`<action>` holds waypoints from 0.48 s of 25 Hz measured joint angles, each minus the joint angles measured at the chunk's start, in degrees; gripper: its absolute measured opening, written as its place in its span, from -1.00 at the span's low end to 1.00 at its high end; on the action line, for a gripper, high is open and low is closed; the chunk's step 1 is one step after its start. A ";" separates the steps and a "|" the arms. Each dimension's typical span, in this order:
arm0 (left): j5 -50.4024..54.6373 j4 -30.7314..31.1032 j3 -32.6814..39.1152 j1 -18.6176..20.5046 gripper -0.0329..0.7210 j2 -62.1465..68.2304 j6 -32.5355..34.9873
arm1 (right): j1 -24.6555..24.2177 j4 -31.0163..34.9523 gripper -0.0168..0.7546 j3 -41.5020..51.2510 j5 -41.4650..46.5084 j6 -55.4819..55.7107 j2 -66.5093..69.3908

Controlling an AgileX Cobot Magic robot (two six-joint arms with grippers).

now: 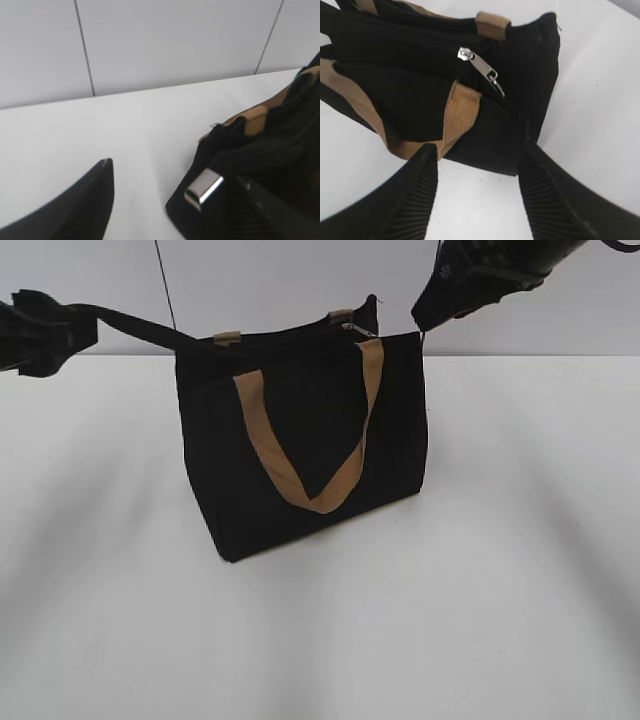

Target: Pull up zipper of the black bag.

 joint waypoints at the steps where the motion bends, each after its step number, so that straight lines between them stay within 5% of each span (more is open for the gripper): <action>1: 2.76 -1.11 0.00 0.00 0.37 -0.80 -0.15 | 0.00 -0.76 0.07 0.00 0.65 0.92 0.00; 12: 25.64 -14.44 0.00 -3.91 0.35 -3.28 0.02 | 0.00 -3.45 0.07 0.00 4.58 3.58 -0.05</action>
